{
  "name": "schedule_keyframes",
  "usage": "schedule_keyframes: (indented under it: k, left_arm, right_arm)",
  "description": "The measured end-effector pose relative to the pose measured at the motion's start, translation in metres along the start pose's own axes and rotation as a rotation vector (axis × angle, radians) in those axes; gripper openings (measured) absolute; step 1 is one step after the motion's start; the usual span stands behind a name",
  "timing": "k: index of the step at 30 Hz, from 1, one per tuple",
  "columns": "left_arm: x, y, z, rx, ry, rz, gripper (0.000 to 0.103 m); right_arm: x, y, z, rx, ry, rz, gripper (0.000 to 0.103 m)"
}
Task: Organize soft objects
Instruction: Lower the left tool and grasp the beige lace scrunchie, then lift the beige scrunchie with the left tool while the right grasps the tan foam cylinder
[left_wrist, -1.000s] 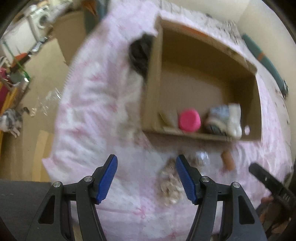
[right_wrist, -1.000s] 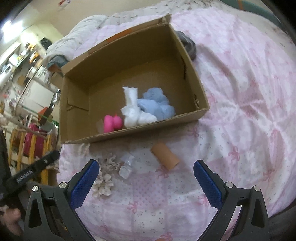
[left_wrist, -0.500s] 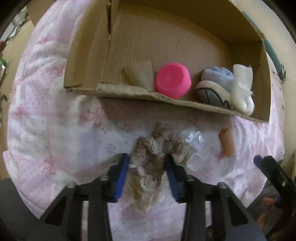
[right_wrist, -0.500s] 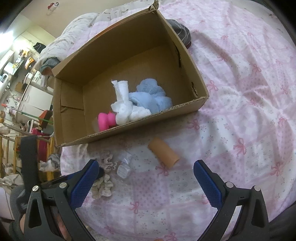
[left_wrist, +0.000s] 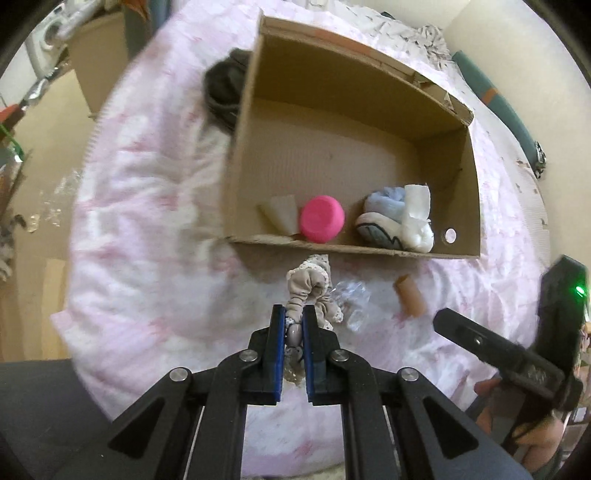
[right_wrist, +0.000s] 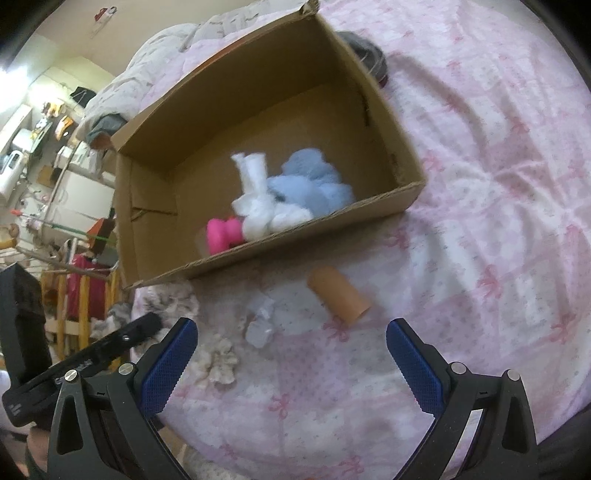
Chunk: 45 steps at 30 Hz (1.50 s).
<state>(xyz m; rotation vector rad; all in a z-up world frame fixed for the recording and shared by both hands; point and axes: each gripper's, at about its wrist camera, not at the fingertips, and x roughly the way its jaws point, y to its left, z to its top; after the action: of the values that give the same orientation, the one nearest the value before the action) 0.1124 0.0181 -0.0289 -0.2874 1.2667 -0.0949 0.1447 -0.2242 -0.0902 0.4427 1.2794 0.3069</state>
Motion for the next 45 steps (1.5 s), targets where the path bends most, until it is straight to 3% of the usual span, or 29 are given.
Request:
schedule_keyframes:
  k: [3,6,11,15,20,24,29,31,34,45]
  left_arm:
    - [-0.009,0.014,-0.003,-0.016,-0.028,0.017,0.008]
    - [-0.007,0.020,-0.004,-0.042,-0.068,0.072,0.008]
    - [-0.001,0.030,0.001,-0.092,-0.080,0.081,0.008]
    - [0.002,0.023,-0.001,-0.065,-0.069,0.066,0.008]
    - [0.005,0.020,-0.002,-0.059,-0.054,0.060,0.008]
    - [0.007,0.019,-0.003,-0.058,-0.048,0.060,0.008]
    - [0.008,0.019,-0.003,-0.055,-0.047,0.068,0.008]
    - [0.009,0.020,-0.003,-0.057,-0.047,0.075,0.008]
    - [0.009,0.023,-0.003,-0.068,-0.048,0.083,0.008]
    - [0.009,0.025,-0.006,-0.058,-0.061,0.123,0.008]
  right_arm:
    - [0.013,0.000,-0.002,0.038,0.078,0.077,0.103]
    - [0.024,0.006,-0.004,0.023,0.113,0.084,0.103]
    - [0.020,-0.001,0.008,0.029,0.047,-0.013,0.103]
    - [0.035,-0.020,0.016,0.051,0.049,-0.081,0.103]
    - [0.052,-0.023,0.017,0.033,0.072,-0.131,0.082]
    - [0.055,-0.013,0.016,-0.051,0.056,-0.201,0.051]
    - [0.053,-0.008,0.012,-0.077,0.041,-0.211,0.029]
    - [0.051,-0.003,0.009,-0.097,0.037,-0.217,0.014]
    - [0.041,0.002,0.001,-0.103,0.017,-0.167,0.008]
    - [0.011,0.027,-0.038,-0.162,-0.019,-0.021,0.008]
